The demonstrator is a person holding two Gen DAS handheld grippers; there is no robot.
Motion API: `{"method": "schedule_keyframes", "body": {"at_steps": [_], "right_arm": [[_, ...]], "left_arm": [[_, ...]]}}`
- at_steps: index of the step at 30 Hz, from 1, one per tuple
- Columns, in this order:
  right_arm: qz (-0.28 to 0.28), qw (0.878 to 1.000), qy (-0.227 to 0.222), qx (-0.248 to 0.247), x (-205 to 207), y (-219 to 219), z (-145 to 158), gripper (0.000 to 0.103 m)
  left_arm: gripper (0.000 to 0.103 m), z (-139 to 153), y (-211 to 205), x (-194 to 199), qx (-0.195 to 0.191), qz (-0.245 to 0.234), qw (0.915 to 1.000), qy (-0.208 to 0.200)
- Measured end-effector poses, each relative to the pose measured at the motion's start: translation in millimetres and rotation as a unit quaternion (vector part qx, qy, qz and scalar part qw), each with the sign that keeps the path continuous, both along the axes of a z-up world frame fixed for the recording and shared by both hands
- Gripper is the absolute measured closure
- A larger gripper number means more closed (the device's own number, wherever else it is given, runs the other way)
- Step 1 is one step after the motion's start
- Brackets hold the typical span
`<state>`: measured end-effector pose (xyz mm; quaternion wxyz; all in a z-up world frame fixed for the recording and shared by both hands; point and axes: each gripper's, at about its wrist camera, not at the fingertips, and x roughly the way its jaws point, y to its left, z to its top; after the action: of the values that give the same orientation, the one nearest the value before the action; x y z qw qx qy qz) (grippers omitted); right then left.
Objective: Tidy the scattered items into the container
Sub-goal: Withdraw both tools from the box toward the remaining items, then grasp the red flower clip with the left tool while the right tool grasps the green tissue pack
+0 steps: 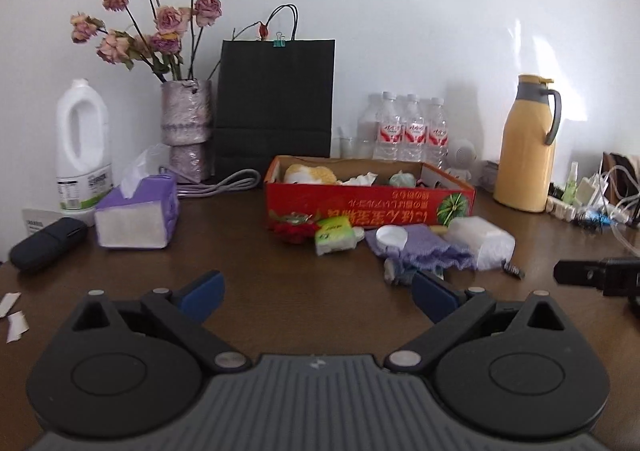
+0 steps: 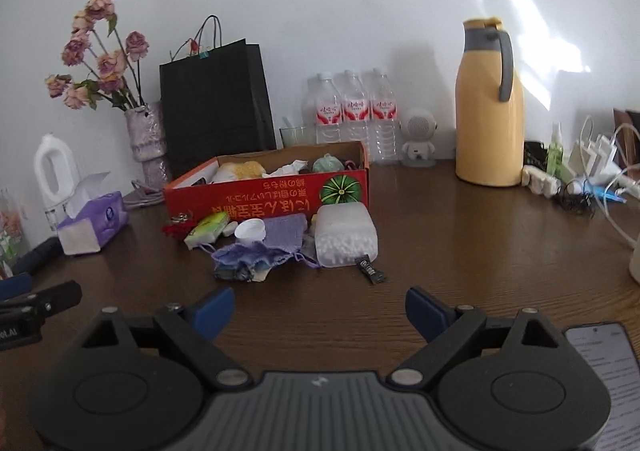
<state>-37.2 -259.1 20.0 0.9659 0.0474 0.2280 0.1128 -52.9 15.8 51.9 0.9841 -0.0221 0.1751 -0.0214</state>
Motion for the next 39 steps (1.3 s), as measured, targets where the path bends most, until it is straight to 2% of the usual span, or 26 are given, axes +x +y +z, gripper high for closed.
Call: {"method": "schedule_keyframes", "body": {"at_steps": [2,4,9,14,16,17,19,22,23,25,28,33,35,37,39], "right_arm": [[0.008,1.000,-0.013,0.000,11,7,11,0.012],[0.019,0.999,-0.023,-0.012,26,17,19,0.012],[0.051,0.997,-0.033,-0.049,66,45,27,0.013],[0.055,0.998,-0.009,-0.036,91,58,16,0.013],[0.061,0.997,0.004,-0.042,96,62,8,0.013],[0.063,0.997,0.008,-0.049,98,64,5,0.013],[0.065,0.996,0.015,-0.059,101,67,0,0.013],[0.079,0.995,0.018,-0.062,108,72,-3,0.014],[0.085,0.994,0.019,-0.064,112,76,-3,0.014],[0.100,0.992,0.020,-0.071,121,87,-2,0.018],[0.136,0.987,0.021,-0.081,136,110,1,0.019],[0.190,0.977,0.028,-0.095,179,162,-1,0.022],[0.182,0.978,0.049,-0.089,202,179,-10,0.023],[0.170,0.979,0.070,-0.088,219,190,-17,0.033],[0.164,0.979,0.076,-0.099,228,200,-23,0.036]], "left_arm": [[0.002,7,4,27,-0.002,0.000,1.0000,0.004],[0.002,11,6,58,0.018,0.009,0.9996,0.018],[0.002,6,12,143,0.061,-0.026,0.9964,0.053],[0.006,-14,20,213,0.069,-0.007,0.9939,0.085],[0.009,-22,25,231,0.054,-0.011,0.9930,0.104],[0.013,-26,28,237,0.043,-0.016,0.9921,0.116],[0.020,-33,33,244,0.030,-0.014,0.9887,0.146],[0.049,-37,40,243,0.016,-0.006,0.9861,0.165],[0.052,-35,41,241,0.023,-0.002,0.9851,0.170],[0.053,-32,45,233,0.027,0.003,0.9865,0.161],[0.053,-22,52,214,0.026,0.016,0.9880,0.151],[0.053,4,66,177,0.008,0.041,0.9940,0.100],[0.053,9,73,168,-0.004,0.053,0.9943,0.093],[0.053,10,79,163,-0.014,0.064,0.9938,0.090],[0.053,8,83,161,-0.016,0.074,0.9929,0.092]]}}
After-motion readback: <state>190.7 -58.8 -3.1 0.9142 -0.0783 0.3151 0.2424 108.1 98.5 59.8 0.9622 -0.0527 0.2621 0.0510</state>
